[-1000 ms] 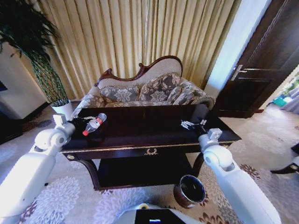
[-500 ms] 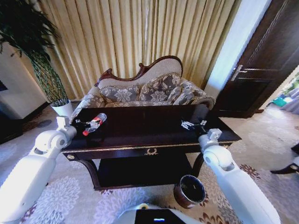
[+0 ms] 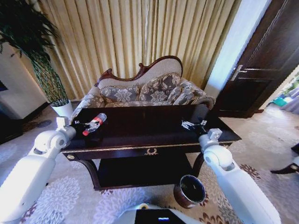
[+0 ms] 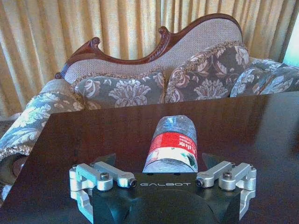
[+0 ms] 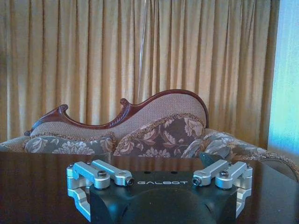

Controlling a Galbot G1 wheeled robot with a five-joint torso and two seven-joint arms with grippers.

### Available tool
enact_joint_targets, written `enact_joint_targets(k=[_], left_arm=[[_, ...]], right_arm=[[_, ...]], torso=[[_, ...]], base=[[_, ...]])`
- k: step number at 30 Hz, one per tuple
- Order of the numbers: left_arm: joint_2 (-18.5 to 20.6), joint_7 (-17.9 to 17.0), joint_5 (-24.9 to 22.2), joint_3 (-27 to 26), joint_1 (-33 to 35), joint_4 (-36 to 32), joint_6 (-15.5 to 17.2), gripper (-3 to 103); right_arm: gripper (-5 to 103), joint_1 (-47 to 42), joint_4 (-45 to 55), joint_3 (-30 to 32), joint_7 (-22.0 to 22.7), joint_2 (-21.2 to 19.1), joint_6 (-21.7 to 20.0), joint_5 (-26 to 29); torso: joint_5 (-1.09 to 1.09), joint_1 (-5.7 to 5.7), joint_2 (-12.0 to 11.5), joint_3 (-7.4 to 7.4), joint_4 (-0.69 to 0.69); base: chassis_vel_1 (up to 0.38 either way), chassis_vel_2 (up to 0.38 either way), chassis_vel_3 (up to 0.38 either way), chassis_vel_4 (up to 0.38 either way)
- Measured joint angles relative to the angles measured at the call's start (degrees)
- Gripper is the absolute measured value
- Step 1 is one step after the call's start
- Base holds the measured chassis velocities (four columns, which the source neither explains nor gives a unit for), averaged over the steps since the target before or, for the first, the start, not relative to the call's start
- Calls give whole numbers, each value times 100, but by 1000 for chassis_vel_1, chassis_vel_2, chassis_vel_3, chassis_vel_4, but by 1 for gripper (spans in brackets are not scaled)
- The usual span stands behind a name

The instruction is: Move to the front of the table and place the trash on the table into the trash bin.

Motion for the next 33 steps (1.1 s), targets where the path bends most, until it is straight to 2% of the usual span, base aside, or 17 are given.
enact_joint_targets(k=[21, 24, 27, 28, 29, 31, 32, 33], left_arm=[[-61, 49, -25, -8, 39, 93, -8, 102], [-61, 59, -37, 22, -5, 98, -8, 98], [-74, 51, -98, 51, -32, 120, -8, 82], [-74, 51, -98, 51, -32, 120, -8, 82], [-81, 44, -119, 53, -32, 125, -8, 77], [-83, 42, -129, 53, -30, 126, -8, 77], [-87, 41, -150, 53, -26, 126, -8, 66], [-89, 41, -162, 53, -26, 126, -5, 66]], right_arm=[[100, 32, -41, -9, 2, -18, 67, 9], [100, 32, -45, -7, 2, -24, 81, 11], [100, 35, -55, 9, 2, -33, 95, 14], [100, 35, -55, 9, 2, -33, 95, 14], [100, 38, -59, 13, 2, -37, 100, 14], [100, 41, -63, 15, 2, -40, 102, 14], [100, 50, -73, 15, 2, -49, 106, 14], [100, 61, -77, 16, 2, -57, 107, 14]], torso=[[0, 0, 0, 0, 0], [1, 0, 0, 0, 0], [1, 0, 0, 0, 0], [1, 0, 0, 0, 0], [0, 0, 0, 0, 0], [0, 0, 0, 0, 0], [0, 0, 0, 0, 0], [1, 0, 0, 0, 0]], base=[[0, 0, 0, 0], [0, 0, 0, 0], [0, 0, 0, 0], [0, 0, 0, 0], [0, 0, 0, 0], [0, 0, 0, 0], [0, 0, 0, 0], [0, 0, 0, 0]])
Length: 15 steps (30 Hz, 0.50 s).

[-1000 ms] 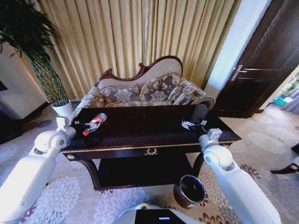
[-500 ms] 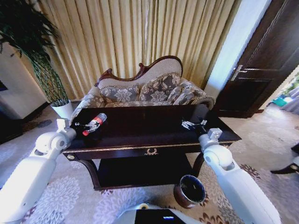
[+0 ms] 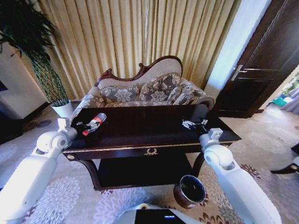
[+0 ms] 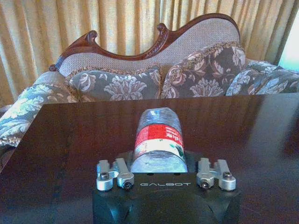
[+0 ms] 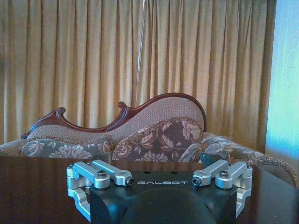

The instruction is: Move to the front of the table and place the trash on the table into the trash bin.

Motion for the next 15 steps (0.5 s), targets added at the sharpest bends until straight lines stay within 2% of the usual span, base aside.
enact_joint_targets(k=[1, 2, 3, 4, 15], left_arm=[[0, 0, 0, 0, 0, 0, 0, 66], [-3, 0, -10, 0, 0, 0, 1, 56], [-5, 0, -13, 0, 0, -1, 1, 56], [-8, 0, -19, 0, 0, -2, 1, 49], [-17, 4, -42, -23, 28, -16, -14, 27]], right_arm=[[100, 0, 0, 0, 0, 0, 0, 0], [100, 8, -3, 0, 0, -10, 1, 0], [100, 13, -5, 0, 0, -17, 2, 1], [100, 23, -8, 0, 0, -33, 3, 4], [100, 81, -44, 9, 2, -107, 7, 93]], torso=[[0, 0, 0, 0, 0], [1, 0, 0, 0, 0], [1, 0, 0, 0, 0], [1, 0, 0, 0, 0], [0, 0, 0, 0, -1]], base=[[0, 0, 0, 0], [0, 0, 0, 0], [0, 0, 0, 0], [0, 0, 0, 0], [0, 0, 0, 0]])
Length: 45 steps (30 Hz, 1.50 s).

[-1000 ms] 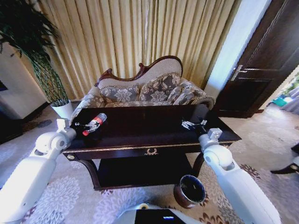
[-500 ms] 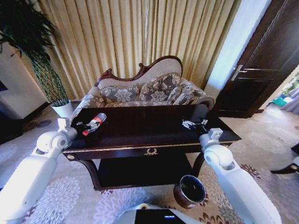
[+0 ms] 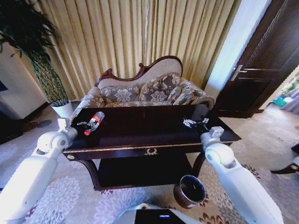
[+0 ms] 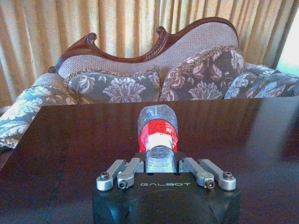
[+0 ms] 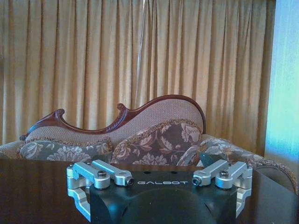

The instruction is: Move to the front of the table and place the trash on the table into the trash bin.

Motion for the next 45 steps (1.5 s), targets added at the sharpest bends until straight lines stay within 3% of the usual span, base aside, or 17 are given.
enact_joint_targets(k=[8, 10, 11, 14, 17, 20, 22, 25, 35, 39, 41, 45], left_arm=[[9, 107, 224, -44, 146, -63, -633, 26], [32, 259, 552, -43, 185, -73, -1013, 26], [32, 259, 552, -43, 185, -73, -1013, 26], [64, 394, 830, -18, 237, -178, -1606, 26], [69, 403, 888, -4, 248, -233, -1818, 26], [71, 399, 1011, -31, 326, -414, -2312, 26], [60, 375, 1020, -60, 355, -467, -2391, 26], [7, 311, 1035, -172, 520, -724, -2757, 26], [10, 370, 1232, -147, 639, -1269, -3317, 26], [76, 408, 1447, 28, 552, -1333, -3620, 26], [92, 503, 1790, 510, 76, -1152, -4194, 26], [37, 576, 1998, 717, 18, -1158, -4259, 26]], right_arm=[[100, 40, 50, -50, 7, -29, 0, 81], [100, 64, 112, -79, 13, -66, -10, 211], [100, 64, 112, -79, 13, -66, -10, 211], [100, 126, 218, -145, 19, -152, -40, 436], [100, 148, 277, -179, 19, -198, -57, 577], [100, 249, 428, -232, 17, -296, -140, 1004], [100, 293, 459, -239, 16, -318, -158, 1144], [100, 502, 545, -306, -37, -426, -215, 1685], [100, 740, 727, -454, -572, -576, -267, 2514], [100, 786, 815, -500, -687, -586, -333, 2809], [100, 954, 958, -602, -907, -588, -426, 3289], [100, 1117, 1035, -698, -1025, -597, -473, 3503]], torso=[[-1, 0, 0, 0, 1], [-1, 0, -1, 0, 1], [-1, 0, -1, 0, 1], [-1, 0, -1, 0, 1], [-1, 0, 0, 0, 0], [0, 0, 0, 0, 0], [0, 0, 0, 0, 0], [-1, 0, 0, 0, 1], [0, 0, 0, 0, 1], [0, 0, -1, 0, 1], [0, 0, -1, 0, -2], [0, 1, -1, 0, 1]], base=[[0, 0, 0, 0], [0, 0, 0, 0], [0, 0, 0, 0], [0, 0, 0, 0], [0, 0, 0, 0], [0, 0, 0, 0], [0, 0, 0, 0], [0, 0, 0, 0], [0, 0, 0, 0], [0, 0, 0, 0], [0, 0, 0, 0], [0, 0, 0, 0]])
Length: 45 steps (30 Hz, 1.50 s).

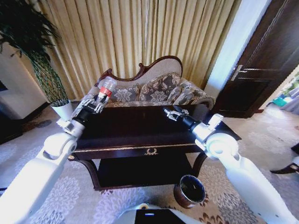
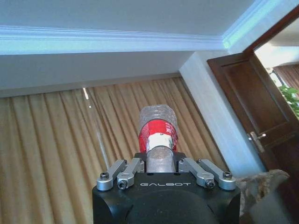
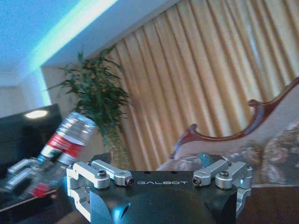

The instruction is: Move to the front of the table and place the trash on the table into the trash bin.

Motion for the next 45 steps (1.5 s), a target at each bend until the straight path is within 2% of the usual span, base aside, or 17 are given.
enact_joint_targets(k=[10, 16, 20, 31, 45], left_arm=[[-103, -61, 148, 393, -140, -146, 8, 26], [-127, -124, 153, 793, -461, -104, 89, 26], [-136, -133, 153, 953, -586, -62, 113, 26], [-227, -300, 129, 1801, -1196, 97, 254, 26], [-194, -319, 104, 2034, -1446, 111, 317, 26]], right_arm=[[100, 555, -141, -484, -15, -34, -53, 171], [100, 1155, -454, -1116, -8, 147, -85, 232], [100, 1312, -527, -1271, -5, 210, -96, 293], [100, 2227, -945, -1887, 7, 452, -119, 582], [100, 2854, -1447, -2414, 21, 782, -129, 584]], torso=[[0, 0, 0, 0, -1], [0, 0, 0, 0, 0], [0, 0, 0, 0, 0], [0, 0, -1, 0, -1], [0, 0, 0, 0, 0]], base=[[0, 0, 0, 0], [0, 0, 0, 0], [0, 0, 0, 0], [0, 0, 0, 0], [0, 0, 0, 0]])
